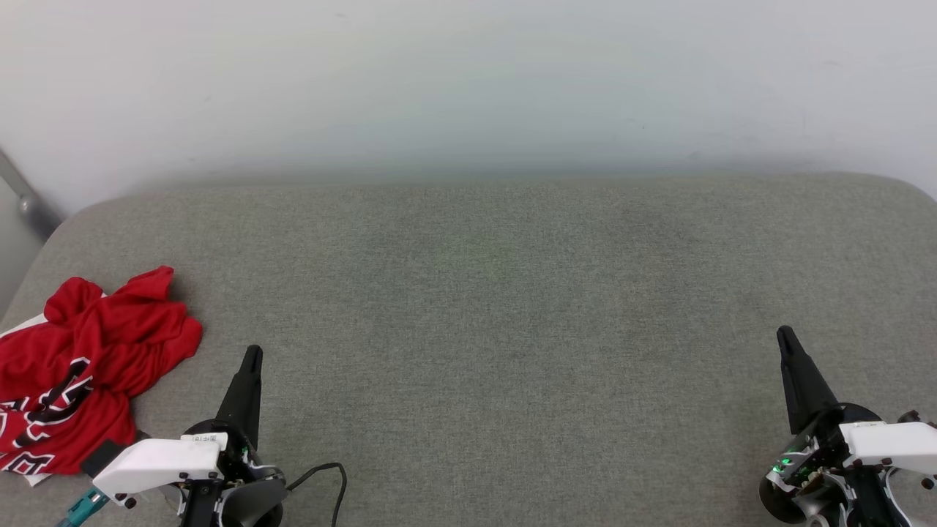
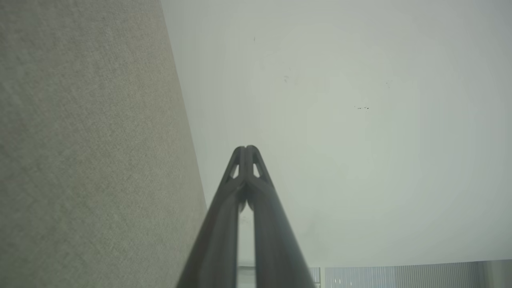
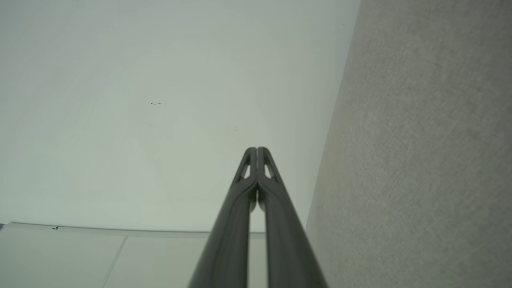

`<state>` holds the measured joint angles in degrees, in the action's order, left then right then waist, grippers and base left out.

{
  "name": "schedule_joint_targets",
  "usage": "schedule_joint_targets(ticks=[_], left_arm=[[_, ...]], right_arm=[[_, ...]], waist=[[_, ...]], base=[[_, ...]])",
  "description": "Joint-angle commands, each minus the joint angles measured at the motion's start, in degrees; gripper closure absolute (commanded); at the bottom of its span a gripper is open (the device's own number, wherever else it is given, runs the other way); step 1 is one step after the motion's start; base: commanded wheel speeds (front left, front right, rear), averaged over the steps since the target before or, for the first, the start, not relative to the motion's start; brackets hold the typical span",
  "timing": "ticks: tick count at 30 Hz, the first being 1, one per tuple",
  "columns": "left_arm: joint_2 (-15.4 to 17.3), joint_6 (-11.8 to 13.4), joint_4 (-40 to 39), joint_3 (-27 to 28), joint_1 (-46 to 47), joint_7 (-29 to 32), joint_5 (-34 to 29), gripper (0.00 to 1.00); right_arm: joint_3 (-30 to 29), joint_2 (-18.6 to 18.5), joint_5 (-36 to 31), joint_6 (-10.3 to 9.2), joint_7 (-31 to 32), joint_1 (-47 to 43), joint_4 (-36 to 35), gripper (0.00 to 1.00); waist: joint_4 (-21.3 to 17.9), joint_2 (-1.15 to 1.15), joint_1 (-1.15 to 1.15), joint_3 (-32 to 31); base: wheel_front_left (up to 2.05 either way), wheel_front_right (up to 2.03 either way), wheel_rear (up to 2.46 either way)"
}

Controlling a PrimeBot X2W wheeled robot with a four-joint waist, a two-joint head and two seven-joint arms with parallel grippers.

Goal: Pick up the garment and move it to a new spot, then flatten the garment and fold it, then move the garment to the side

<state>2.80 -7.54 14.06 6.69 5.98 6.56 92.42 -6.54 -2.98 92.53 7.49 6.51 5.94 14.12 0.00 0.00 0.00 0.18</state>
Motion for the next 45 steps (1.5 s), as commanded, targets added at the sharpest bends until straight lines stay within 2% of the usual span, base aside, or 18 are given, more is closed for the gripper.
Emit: schedule_joint_targets(ticks=[1, 43, 44, 45], left_arm=[[-0.1, -0.2, 0.0, 0.1, 0.5, 0.1, 0.0, 1.0], [-0.1, -0.2, 0.0, 0.0, 0.5, 0.1, 0.0, 1.0], [0.0, 0.0, 0.6, -0.1, -0.3, 0.0, 0.0, 0.0], [0.0, 0.0, 0.5, -0.4, -0.3, -0.1, 0.1, 0.0]], right_arm=[[0.0, 0.2, -0.3, 0.0, 0.0, 0.7, 0.1, 1.0], [0.0, 0.2, -0.3, 0.0, 0.0, 0.7, 0.1, 1.0], [0.0, 0.0, 0.0, 0.0, 0.0, -0.4, 0.6, 0.0], [0.1, 0.0, 0.0, 0.0, -0.2, -0.4, 0.4, 0.0]], waist=[[0.0, 0.0, 0.0, 0.0], [0.0, 0.0, 0.0, 0.0], [0.0, 0.0, 0.0, 0.0], [0.0, 0.0, 0.0, 0.0]], base=[[0.0, 0.0, 0.0], [0.0, 0.0, 0.0], [0.0, 0.0, 0.0], [0.0, 0.0, 0.0]])
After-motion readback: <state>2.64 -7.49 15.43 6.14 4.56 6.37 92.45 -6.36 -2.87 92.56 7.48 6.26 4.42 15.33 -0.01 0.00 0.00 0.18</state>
